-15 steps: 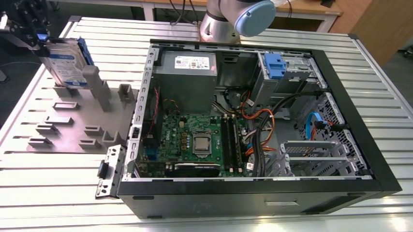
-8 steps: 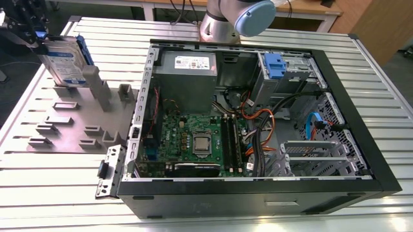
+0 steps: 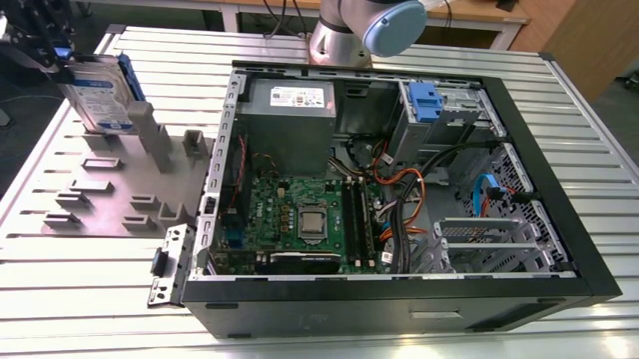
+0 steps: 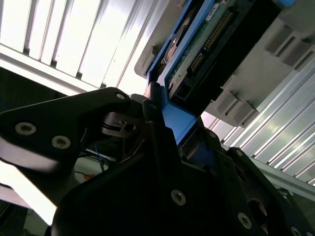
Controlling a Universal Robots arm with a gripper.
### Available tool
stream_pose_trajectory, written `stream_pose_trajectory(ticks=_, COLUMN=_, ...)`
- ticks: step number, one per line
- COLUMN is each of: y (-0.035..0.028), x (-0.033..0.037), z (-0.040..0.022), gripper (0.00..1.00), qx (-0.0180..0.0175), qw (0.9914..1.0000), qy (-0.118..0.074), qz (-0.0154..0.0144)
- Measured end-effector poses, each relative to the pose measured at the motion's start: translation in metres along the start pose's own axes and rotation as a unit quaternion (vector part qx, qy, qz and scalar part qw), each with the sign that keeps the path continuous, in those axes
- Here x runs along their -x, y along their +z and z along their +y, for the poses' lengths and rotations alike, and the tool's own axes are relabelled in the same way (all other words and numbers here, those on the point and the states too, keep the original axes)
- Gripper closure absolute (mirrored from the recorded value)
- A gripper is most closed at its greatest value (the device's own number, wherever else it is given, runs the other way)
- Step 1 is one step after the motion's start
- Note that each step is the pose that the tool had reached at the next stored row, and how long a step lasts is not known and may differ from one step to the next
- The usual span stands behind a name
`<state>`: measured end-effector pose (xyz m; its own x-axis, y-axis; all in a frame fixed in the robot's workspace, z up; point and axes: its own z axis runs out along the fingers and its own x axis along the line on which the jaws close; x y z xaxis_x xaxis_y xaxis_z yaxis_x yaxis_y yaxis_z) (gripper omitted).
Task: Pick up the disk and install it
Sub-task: 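Pick up the disk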
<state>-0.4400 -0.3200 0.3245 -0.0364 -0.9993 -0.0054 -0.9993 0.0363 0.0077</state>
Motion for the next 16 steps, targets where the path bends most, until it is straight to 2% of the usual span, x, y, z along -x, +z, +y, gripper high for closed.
stream_pose_trajectory(ticks=16, y=-0.0045, x=0.0000, z=0.0000, gripper=0.64, qx=-0.0001, qw=1.00000, qy=0.000, qz=-0.0001)
